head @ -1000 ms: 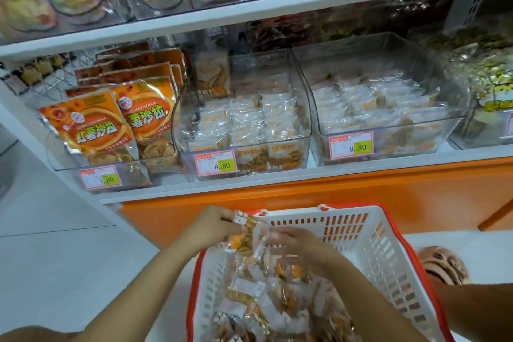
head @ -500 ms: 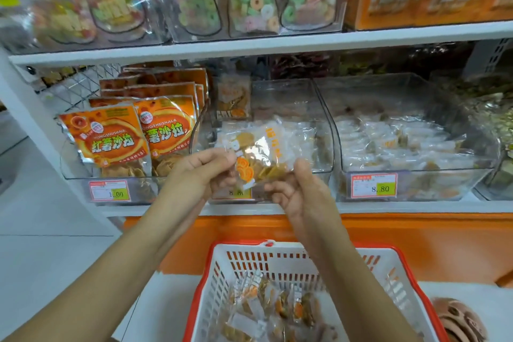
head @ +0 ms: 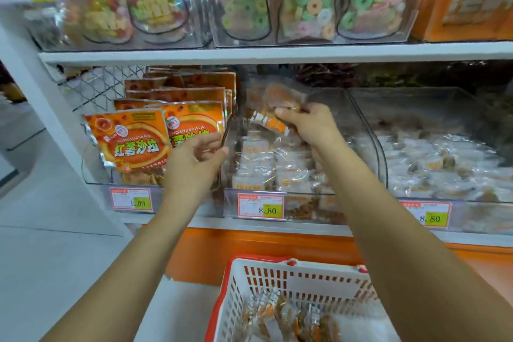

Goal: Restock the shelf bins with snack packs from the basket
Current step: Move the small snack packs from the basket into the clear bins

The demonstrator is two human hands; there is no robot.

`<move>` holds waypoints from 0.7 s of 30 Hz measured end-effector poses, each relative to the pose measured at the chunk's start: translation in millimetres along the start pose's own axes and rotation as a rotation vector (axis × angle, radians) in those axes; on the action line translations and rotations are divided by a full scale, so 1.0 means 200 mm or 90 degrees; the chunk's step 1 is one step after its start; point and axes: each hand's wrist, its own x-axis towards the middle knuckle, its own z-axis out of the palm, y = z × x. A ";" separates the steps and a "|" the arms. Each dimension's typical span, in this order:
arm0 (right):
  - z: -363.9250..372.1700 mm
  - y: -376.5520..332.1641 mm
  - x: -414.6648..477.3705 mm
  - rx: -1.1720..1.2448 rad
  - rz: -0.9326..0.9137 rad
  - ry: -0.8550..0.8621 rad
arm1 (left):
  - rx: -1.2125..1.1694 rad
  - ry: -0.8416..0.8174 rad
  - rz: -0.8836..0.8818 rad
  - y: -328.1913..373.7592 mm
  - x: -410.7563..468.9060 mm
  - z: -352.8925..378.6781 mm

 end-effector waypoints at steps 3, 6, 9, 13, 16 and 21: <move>0.07 0.03 0.16 -0.058 0.035 -0.009 | 0.058 -0.010 0.005 -0.05 0.04 0.01; 0.13 0.05 0.24 -0.180 0.069 -0.049 | 0.061 -0.042 -0.005 -0.08 0.07 0.02; 0.18 0.07 0.29 -0.219 0.023 -0.065 | 0.041 -0.057 -0.006 -0.10 0.07 0.01; 0.19 0.07 0.34 -0.204 0.008 -0.039 | 0.015 -0.069 -0.010 -0.12 0.08 0.01; 0.20 0.05 0.36 -0.251 0.039 -0.120 | 0.001 -0.073 -0.010 -0.13 0.08 0.01; 0.19 0.07 0.38 -0.227 0.114 -0.091 | -0.011 -0.079 -0.010 -0.12 0.08 0.01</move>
